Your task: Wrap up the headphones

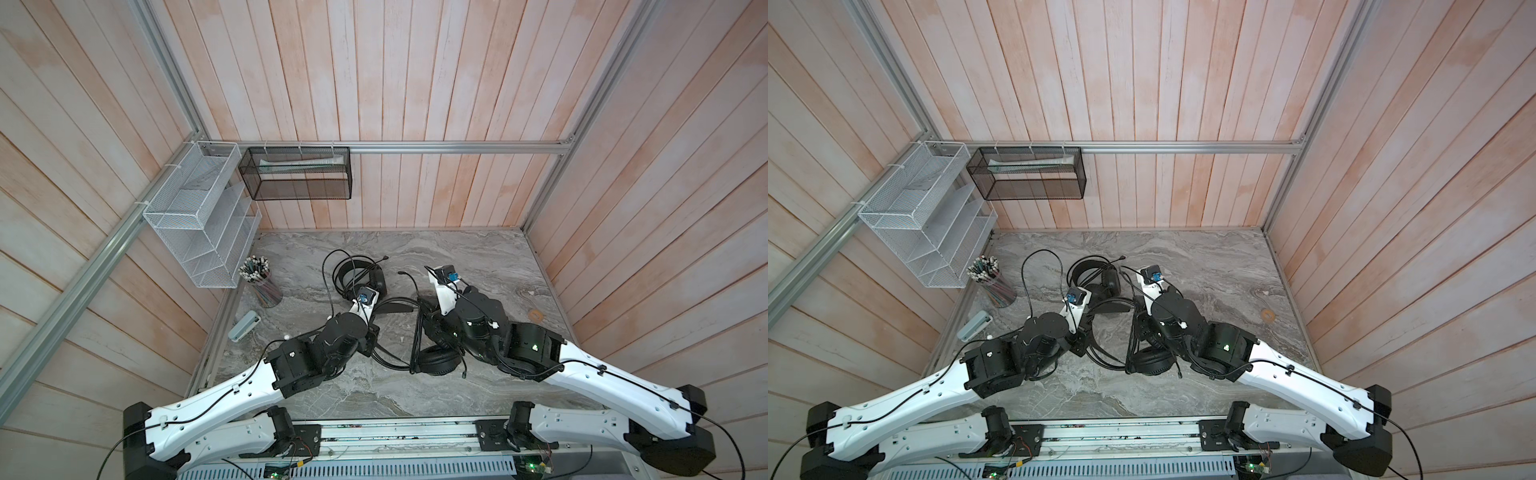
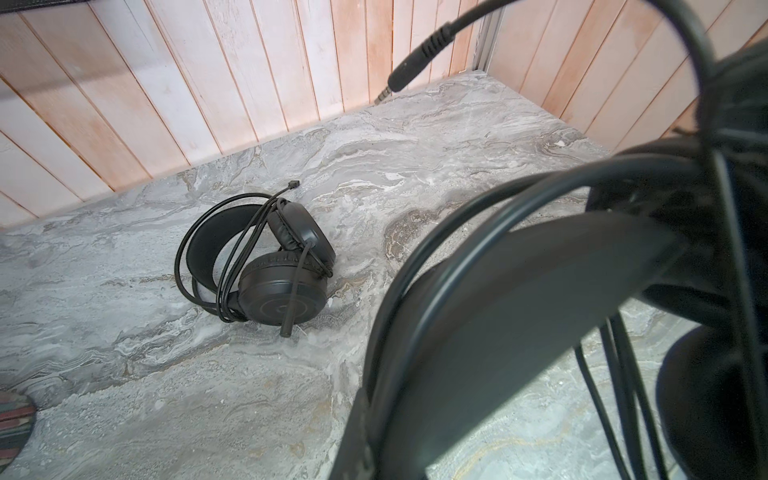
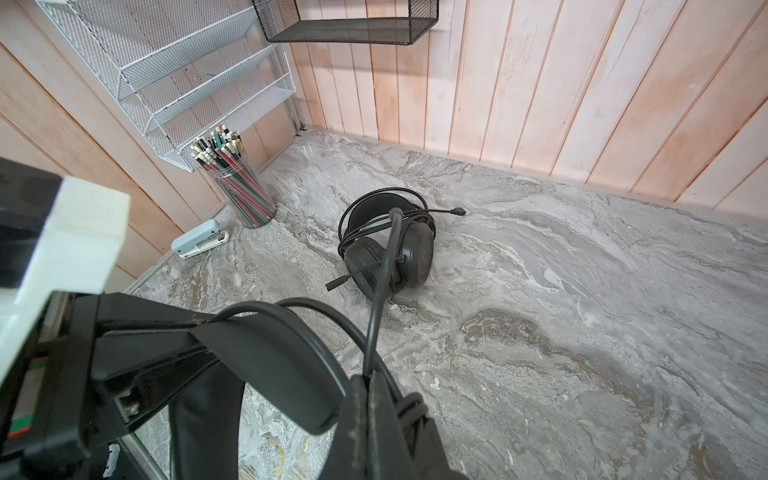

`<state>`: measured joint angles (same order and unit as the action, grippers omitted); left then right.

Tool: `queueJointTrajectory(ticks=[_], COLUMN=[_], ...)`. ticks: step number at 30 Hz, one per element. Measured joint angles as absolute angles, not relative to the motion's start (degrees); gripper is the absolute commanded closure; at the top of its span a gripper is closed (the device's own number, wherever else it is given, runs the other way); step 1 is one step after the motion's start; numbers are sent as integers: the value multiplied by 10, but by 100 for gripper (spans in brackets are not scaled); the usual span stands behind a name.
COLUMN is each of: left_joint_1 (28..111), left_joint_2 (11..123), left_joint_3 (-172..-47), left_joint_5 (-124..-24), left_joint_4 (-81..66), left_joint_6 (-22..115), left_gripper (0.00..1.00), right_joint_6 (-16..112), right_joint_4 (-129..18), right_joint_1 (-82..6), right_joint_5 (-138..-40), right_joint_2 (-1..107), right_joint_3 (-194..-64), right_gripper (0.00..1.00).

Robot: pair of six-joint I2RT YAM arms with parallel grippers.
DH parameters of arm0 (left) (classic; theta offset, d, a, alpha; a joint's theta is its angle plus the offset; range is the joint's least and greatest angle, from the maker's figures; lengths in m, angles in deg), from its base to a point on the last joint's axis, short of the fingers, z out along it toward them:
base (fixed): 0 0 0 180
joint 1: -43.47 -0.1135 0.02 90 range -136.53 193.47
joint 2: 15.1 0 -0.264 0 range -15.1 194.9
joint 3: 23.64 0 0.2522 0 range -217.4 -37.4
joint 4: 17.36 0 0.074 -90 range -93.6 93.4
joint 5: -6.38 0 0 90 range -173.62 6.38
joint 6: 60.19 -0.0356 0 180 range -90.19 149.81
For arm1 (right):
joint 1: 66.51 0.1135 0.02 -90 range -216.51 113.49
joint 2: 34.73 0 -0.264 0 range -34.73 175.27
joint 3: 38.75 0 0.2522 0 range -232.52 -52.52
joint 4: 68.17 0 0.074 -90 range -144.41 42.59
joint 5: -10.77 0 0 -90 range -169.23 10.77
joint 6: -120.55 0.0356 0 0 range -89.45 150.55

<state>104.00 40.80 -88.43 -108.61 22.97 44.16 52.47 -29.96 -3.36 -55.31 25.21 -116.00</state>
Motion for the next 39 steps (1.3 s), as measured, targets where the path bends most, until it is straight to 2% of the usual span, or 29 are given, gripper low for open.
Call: queueJointTrajectory(ticks=[20,25,34,39], left_joint_1=[1038,1029,1021,1014], left_joint_2=[452,456,455,458], left_joint_3=[-884,-884,-884,-884], left_joint_5=[-1092,-1065,-1012,-999], left_joint_4=[231,228,260,262], left_joint_6=[444,447,442,442], left_gripper=[100,100,100,100], right_joint_6=[591,597,597,595], right_joint_4=[-263,-262,-258,-257], right_joint_1=[-119,-137,-179,-183], right_joint_5=[-648,-663,-603,-597], right_joint_2=[271,272,272,268], right_joint_3=[-1141,-1131,-1116,-1116], right_gripper=[99,90,78,65])
